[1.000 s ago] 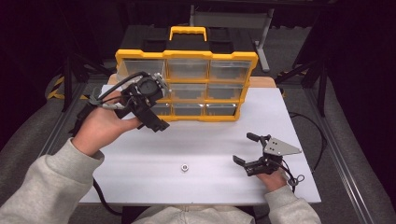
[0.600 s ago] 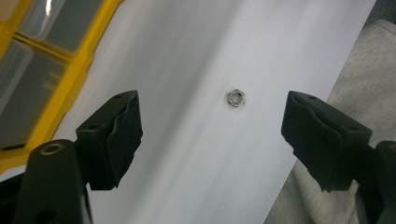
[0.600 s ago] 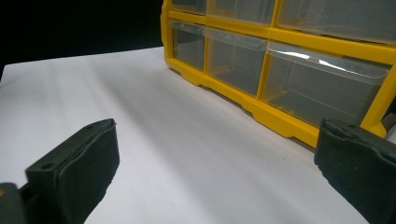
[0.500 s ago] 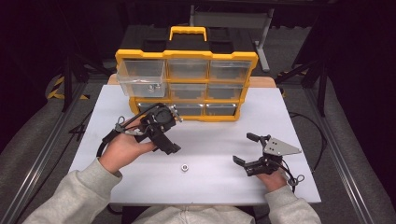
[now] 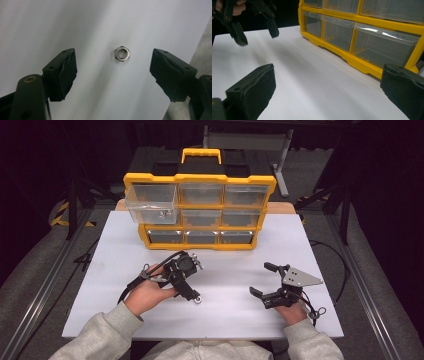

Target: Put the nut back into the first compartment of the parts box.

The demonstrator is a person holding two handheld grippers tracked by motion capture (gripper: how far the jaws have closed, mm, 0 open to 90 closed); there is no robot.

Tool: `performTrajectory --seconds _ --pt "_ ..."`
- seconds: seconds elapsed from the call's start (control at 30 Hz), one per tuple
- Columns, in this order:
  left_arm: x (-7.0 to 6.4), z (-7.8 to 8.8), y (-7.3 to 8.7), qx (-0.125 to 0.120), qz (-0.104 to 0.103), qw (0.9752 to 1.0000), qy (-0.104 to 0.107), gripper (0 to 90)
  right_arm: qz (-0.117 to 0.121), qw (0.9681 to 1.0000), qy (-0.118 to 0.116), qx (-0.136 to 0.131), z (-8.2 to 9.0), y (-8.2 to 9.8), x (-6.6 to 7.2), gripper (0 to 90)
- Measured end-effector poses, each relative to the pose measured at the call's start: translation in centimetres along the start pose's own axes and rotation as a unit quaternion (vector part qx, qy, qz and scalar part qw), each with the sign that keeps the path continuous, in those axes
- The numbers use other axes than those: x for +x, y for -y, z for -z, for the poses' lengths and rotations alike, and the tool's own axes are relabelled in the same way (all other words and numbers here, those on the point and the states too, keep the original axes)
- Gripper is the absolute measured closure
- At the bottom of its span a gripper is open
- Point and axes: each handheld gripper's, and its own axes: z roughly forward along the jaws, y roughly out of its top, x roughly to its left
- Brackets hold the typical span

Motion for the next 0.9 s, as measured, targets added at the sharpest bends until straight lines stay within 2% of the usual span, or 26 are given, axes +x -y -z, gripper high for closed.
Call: performTrajectory --seconds 0.1,0.3,0.57,0.6,0.67,0.77,0.83,0.87,0.9 --pt "-0.2 -1.2 0.0 0.007 -0.011 0.9999 0.002 21.7 0.000 1.0000 -0.001 0.000 0.0 0.0 0.0 0.5" --pt "-0.7 -3.3 0.0 0.022 -0.014 0.9997 0.005 21.7 0.001 1.0000 -0.002 0.001 0.0 0.0 0.0 0.5" --pt "-1.1 -4.7 -0.1 0.032 -0.023 0.9992 -0.005 25.5 0.001 1.0000 -0.002 0.002 -0.1 0.0 0.0 0.5" --pt "-1.1 -4.7 -0.2 0.041 -0.029 0.9987 -0.009 31.2 0.001 1.0000 -0.002 0.001 -0.1 0.0 0.0 0.5" --pt "-1.2 -5.0 -0.2 0.044 -0.032 0.9984 -0.016 34.4 0.001 1.0000 -0.002 0.002 0.0 0.0 0.0 0.5" --pt "-1.3 -5.1 -0.3 0.044 -0.036 0.9981 -0.022 49.7 0.001 1.0000 -0.001 0.002 -0.1 0.0 0.1 0.5" --pt "-1.3 -5.0 -0.3 0.044 -0.040 0.9981 -0.018 59.7 0.001 1.0000 -0.002 0.002 -0.1 0.0 0.1 0.5" --pt "-1.3 -5.0 -0.3 0.044 -0.040 0.9981 -0.018 63.4 0.001 1.0000 -0.002 0.002 -0.1 0.0 0.1 0.5" --pt "-1.3 -5.0 -0.4 0.042 -0.040 0.9981 -0.021 63.4 0.001 1.0000 -0.002 0.002 -0.1 0.0 0.1 0.5"
